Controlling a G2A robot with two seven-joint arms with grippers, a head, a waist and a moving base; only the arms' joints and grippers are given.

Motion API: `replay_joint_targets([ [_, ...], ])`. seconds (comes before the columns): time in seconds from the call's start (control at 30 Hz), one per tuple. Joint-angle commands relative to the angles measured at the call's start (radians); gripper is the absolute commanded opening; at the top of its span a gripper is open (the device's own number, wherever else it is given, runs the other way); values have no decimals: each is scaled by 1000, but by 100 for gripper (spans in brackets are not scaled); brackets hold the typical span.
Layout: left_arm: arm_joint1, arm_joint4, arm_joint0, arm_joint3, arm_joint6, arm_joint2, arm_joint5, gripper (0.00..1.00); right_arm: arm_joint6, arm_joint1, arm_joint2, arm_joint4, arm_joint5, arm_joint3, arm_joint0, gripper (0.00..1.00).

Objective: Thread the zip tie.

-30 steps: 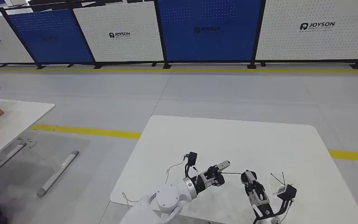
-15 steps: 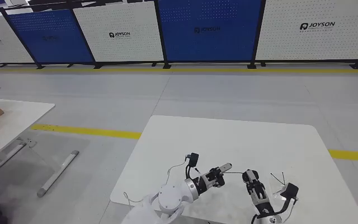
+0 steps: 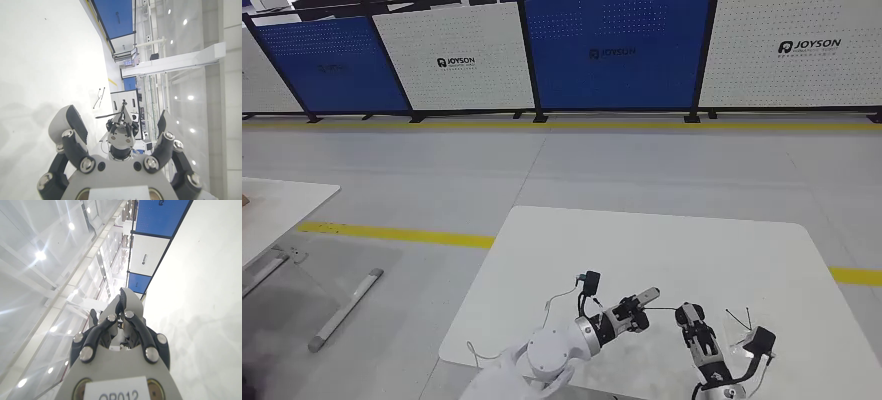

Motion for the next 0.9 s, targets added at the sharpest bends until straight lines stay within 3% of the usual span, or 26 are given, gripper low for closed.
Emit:
replay_joint_targets([
  [0.0,0,0,0,0,0,0,0,100,0,0,0,0,0,0,0,0],
  [0.2,0,0,0,0,0,0,0,100,7,-2,-5,14,-3,0,3,0],
  [0.43,0,0,0,0,0,0,0,100,-3,-17,-66,2,-23,35,34,0],
  [0.67,0,0,0,0,0,0,0,100,-3,-17,-66,2,-23,35,34,0],
  [0.87,-5,-21,-4,4,41,-6,-10,100,-3,-17,-66,2,-23,35,34,0],
])
